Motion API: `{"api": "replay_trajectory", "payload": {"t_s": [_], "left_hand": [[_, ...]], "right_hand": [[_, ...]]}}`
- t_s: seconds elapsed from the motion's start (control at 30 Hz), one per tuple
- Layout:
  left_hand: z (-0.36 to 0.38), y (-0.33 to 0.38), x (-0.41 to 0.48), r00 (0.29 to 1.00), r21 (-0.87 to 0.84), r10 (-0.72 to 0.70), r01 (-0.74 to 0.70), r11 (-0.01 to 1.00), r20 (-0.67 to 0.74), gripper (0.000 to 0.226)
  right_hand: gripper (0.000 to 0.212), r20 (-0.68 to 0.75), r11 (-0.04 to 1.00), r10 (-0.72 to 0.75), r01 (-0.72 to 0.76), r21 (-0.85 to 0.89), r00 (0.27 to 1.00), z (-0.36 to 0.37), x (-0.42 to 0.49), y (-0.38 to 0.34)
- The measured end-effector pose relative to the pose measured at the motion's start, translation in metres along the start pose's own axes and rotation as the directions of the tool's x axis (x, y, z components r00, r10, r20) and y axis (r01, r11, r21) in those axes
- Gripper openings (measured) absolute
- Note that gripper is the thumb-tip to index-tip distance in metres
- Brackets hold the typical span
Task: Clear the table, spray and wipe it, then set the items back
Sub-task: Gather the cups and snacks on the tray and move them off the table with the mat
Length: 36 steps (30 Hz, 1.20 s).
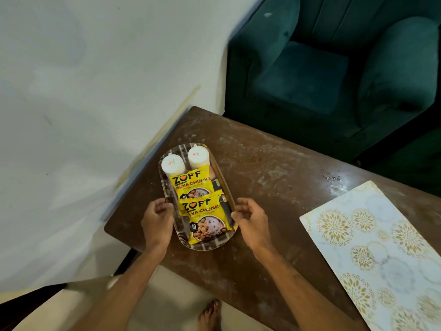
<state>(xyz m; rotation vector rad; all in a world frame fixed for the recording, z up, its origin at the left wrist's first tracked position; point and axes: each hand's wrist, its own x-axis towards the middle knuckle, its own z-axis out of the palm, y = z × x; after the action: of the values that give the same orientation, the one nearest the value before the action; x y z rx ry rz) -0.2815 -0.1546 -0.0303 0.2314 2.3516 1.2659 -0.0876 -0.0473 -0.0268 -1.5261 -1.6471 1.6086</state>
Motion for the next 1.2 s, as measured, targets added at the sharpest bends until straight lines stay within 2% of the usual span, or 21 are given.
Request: {"api": "replay_trajectory", "payload": {"t_s": [0.17, 0.27, 0.4, 0.53, 0.7, 0.9, 1.2], "left_hand": [[-0.005, -0.015, 0.009, 1.0, 0.092, -0.005, 0.008, 0.996, -0.026, 0.032], [-0.004, -0.021, 0.019, 1.0, 0.15, -0.003, 0.003, 0.989, 0.001, 0.04], [0.002, -0.023, 0.031, 0.996, 0.212, 0.007, -0.027, 0.977, 0.093, 0.046], [0.006, -0.026, 0.053, 0.979, 0.268, -0.023, -0.034, 0.963, 0.204, 0.041], [-0.001, -0.026, 0.07, 0.949, 0.297, -0.096, 0.003, 0.955, 0.3, 0.03], [0.005, -0.005, 0.054, 0.915, 0.262, -0.065, -0.046, 0.964, 0.398, 0.031], [0.076, 0.074, -0.045, 0.819, 0.205, -0.002, -0.142, 0.969, 0.574, 0.032]], "right_hand": [[0.034, -0.023, 0.996, -0.024, 0.022, -0.082, 0.999, 0.001, 0.016, 0.001], [0.034, -0.015, 0.97, -0.047, 0.042, -0.239, 0.999, 0.011, 0.03, 0.005], [0.027, 0.048, 0.878, -0.079, 0.092, -0.47, 0.996, 0.028, 0.052, 0.007], [0.027, 0.102, 0.825, -0.055, 0.103, -0.556, 0.993, 0.039, 0.069, 0.001], [0.014, 0.048, 0.799, -0.01, 0.037, -0.6, 0.999, 0.041, 0.078, -0.005], [0.01, -0.013, 0.808, 0.043, -0.042, -0.588, 0.999, 0.009, 0.057, -0.007], [0.013, -0.208, 0.876, 0.063, -0.154, -0.457, 0.976, -0.137, -0.006, -0.004]]}}
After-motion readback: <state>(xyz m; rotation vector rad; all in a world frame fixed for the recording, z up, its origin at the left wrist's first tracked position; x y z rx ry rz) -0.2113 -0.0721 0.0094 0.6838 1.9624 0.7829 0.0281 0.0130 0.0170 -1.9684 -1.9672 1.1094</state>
